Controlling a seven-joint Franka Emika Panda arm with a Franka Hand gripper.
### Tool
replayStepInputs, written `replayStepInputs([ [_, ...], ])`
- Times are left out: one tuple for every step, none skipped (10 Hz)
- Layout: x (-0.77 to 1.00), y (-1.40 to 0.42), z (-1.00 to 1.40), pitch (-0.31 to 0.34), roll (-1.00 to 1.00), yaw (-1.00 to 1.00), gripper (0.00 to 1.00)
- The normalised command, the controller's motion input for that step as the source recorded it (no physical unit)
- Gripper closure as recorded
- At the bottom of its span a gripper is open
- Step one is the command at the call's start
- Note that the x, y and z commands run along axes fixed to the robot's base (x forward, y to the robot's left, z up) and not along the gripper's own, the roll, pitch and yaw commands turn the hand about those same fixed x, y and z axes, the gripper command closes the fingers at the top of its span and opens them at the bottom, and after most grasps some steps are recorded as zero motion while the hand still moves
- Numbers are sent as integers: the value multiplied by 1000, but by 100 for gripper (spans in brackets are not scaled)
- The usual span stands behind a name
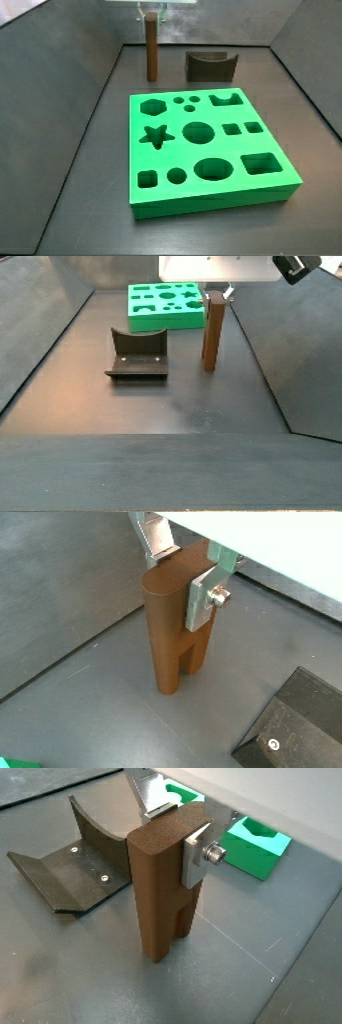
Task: Pick up the square-circle object. Move up. Place the square-circle object on the fixture. Regrasp the square-circle object. Rotate the square-circle object. Move to above the board. Insert the square-circle object.
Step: Rotate the square-circle object.
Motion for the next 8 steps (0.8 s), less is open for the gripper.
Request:
replayStepInputs([
  [0, 0, 0, -50, 132, -18, 0],
  [0, 0, 1000, -43, 115, 5, 0],
  [-14, -3, 1000, -28, 111, 6, 0],
  [-37, -7, 1000, 10, 96, 8, 0],
  [-20, -8, 780, 30, 73, 11, 0],
  [-7, -10, 593, 41, 56, 14, 0],
  [2, -10, 465, 50, 43, 17, 0],
  [0, 83, 0, 12, 2, -1000, 0],
])
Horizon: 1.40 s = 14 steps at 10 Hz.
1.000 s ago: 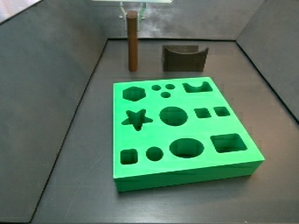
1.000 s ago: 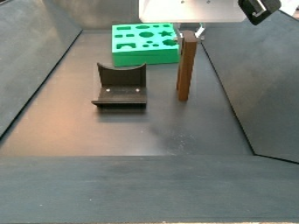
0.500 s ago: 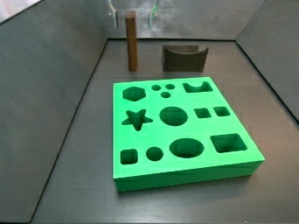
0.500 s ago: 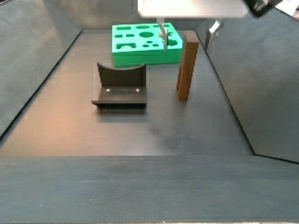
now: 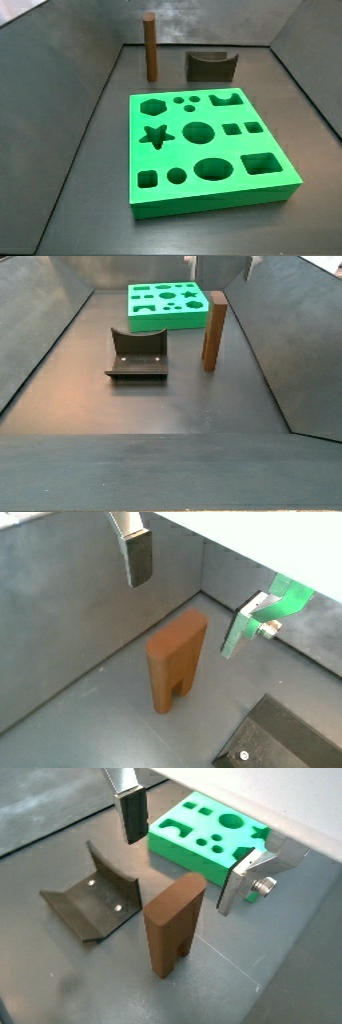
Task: Pick up the square-circle object. Move up. Place the square-circle object on the fixture. Regrasp the square-circle object. Rotate the square-circle object. Move to above the board. Insert the square-circle object.
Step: Rotate the square-circle object.
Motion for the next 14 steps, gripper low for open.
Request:
replayStepInputs([
  [9, 86, -114, 13, 1, -1000, 0],
  [36, 78, -127, 11, 0, -1000, 0],
  [33, 53, -71, 10, 1, -1000, 0],
  [28, 38, -38, 9, 2, -1000, 0],
  [29, 35, -37, 9, 2, -1000, 0],
  [29, 32, -35, 9, 2, -1000, 0],
  [31, 29, -30, 10, 3, -1000, 0],
  [32, 26, -30, 10, 3, -1000, 0],
  [32, 26, -29, 11, 3, -1000, 0],
  [32, 25, -28, 11, 3, -1000, 0],
  [33, 24, -27, 12, 4, -1000, 0],
  [33, 24, -27, 13, 4, -1000, 0],
  [33, 23, -27, 14, 4, -1000, 0],
  [33, 23, -27, 16, 5, -1000, 0],
])
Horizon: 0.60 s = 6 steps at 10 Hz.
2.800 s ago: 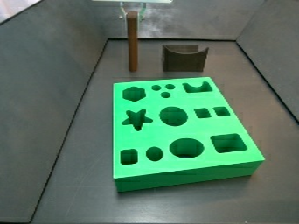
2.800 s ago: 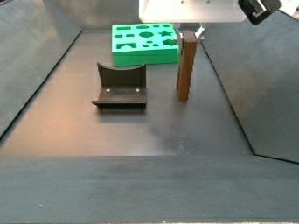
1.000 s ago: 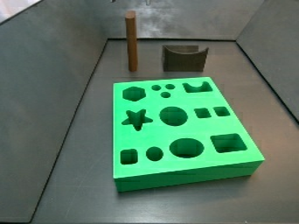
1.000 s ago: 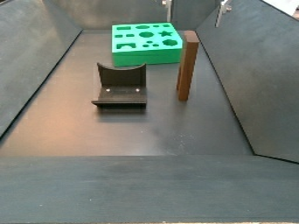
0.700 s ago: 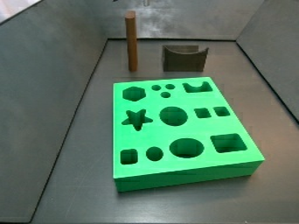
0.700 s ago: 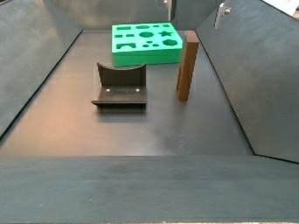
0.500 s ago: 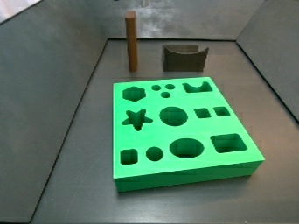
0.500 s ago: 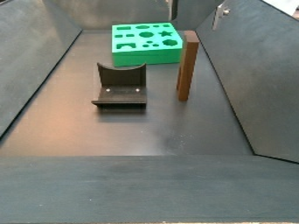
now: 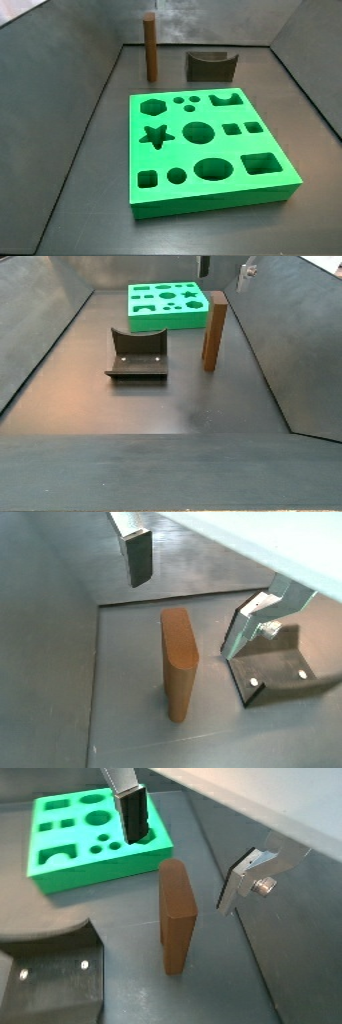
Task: Pick up the square-circle object. Move up. Place the square-circle object on the fixture. Regrasp the square-circle object. Rotate the square-circle object. Move to above the board. Insert the square-circle object.
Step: Rotate the square-circle object.
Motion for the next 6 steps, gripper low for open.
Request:
replayStepInputs([
  [33, 23, -27, 18, 5, -1000, 0],
  [33, 23, -27, 20, 6, -1000, 0],
  [33, 23, -26, 22, 6, -1000, 0],
  [33, 23, -26, 26, 8, -1000, 0],
  [33, 23, -26, 33, 10, -1000, 0],
  [33, 23, -26, 41, 12, -984, 0],
])
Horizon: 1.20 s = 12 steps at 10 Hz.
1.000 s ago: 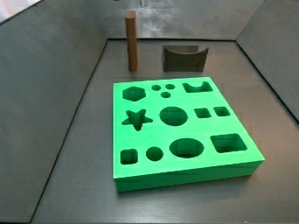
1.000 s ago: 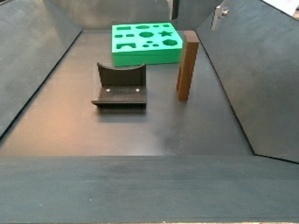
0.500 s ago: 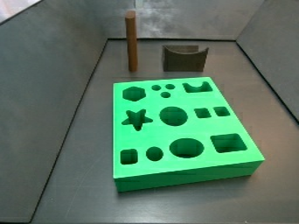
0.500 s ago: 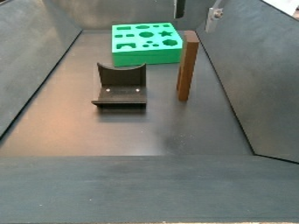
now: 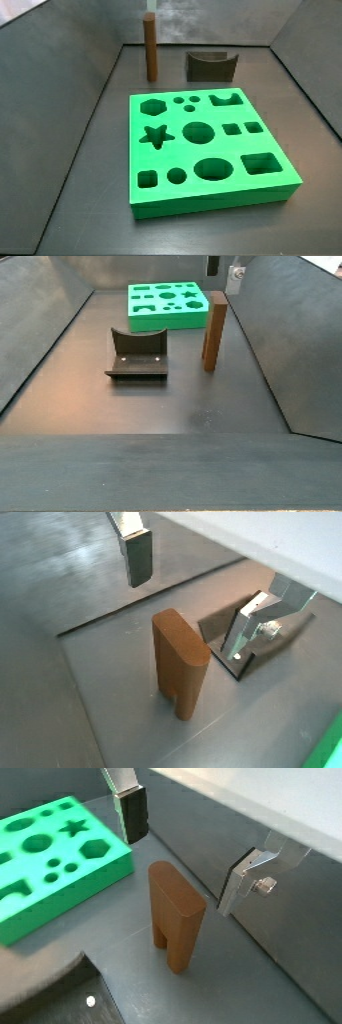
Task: Pick up the square-circle object. Move up. Place the square-circle object on the fixture. Regrasp the square-circle object. Rotate the square-circle object. Move to above the board. Insert the square-circle object.
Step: Rotate the square-circle object.
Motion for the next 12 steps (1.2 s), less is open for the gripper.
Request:
replayStepInputs([
  [33, 23, -25, 41, 12, -730, 0],
  [34, 22, -25, 40, 12, -494, 0],
  [34, 22, -24, 40, 12, -279, 0],
  [0, 0, -1000, 40, 12, -183, 0],
  [11, 2, -1000, 28, 14, -123, 0],
  [25, 9, -1000, -5, 28, -77, 0],
  [20, 11, -908, -23, 33, -56, 0],
  [13, 15, -750, -34, 37, -43, 0],
  [11, 17, -650, -38, 40, -35, 0],
  [13, 19, -375, -35, 50, -21, 0],
  [13, 19, -224, -36, 56, -14, 0],
  [0, 0, 0, -38, 63, -8, 100],
])
